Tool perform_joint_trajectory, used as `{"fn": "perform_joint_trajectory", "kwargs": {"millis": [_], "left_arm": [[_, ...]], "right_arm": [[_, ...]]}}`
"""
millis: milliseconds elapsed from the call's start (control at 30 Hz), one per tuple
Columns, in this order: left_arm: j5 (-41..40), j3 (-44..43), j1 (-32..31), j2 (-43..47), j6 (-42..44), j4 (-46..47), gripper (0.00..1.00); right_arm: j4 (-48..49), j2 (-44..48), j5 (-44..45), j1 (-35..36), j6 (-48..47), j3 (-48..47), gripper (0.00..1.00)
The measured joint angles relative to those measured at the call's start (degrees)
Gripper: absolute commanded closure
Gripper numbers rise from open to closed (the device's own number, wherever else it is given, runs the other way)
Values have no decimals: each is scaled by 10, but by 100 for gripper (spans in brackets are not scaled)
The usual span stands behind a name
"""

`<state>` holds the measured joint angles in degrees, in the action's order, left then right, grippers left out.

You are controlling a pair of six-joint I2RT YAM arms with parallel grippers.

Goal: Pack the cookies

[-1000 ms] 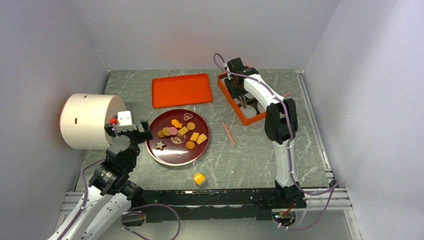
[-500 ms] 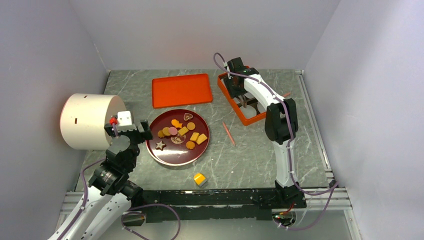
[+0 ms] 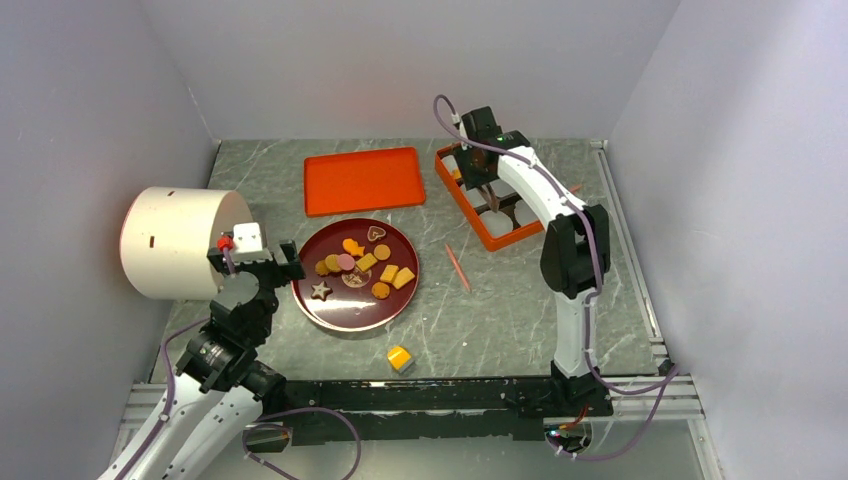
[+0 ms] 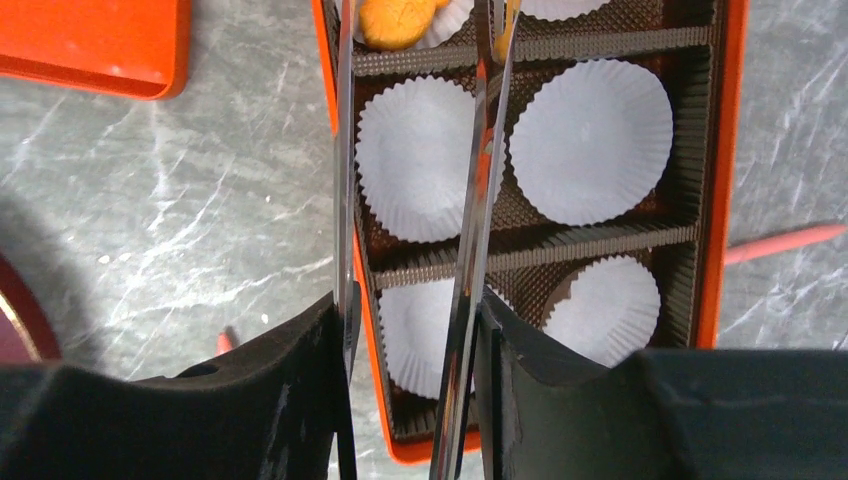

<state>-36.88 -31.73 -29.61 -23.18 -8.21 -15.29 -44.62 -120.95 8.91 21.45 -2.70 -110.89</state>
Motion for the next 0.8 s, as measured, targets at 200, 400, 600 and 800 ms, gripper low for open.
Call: {"fn": "perform_joint_trajectory", "kwargs": {"millis": [200, 400, 600, 800], "left_arm": [[0, 0, 0, 1, 0, 0, 4], [1, 0, 0, 1, 0, 0, 3], [2, 0, 0, 1, 0, 0, 3], [2, 0, 0, 1, 0, 0, 3]], "right_arm": [[-3, 65, -3, 16, 8, 40, 55], [-13, 122, 2, 84, 16, 80, 55], [-32, 150, 1, 171, 37, 118, 56], [-55, 158, 2, 220, 66, 152, 56]]}}
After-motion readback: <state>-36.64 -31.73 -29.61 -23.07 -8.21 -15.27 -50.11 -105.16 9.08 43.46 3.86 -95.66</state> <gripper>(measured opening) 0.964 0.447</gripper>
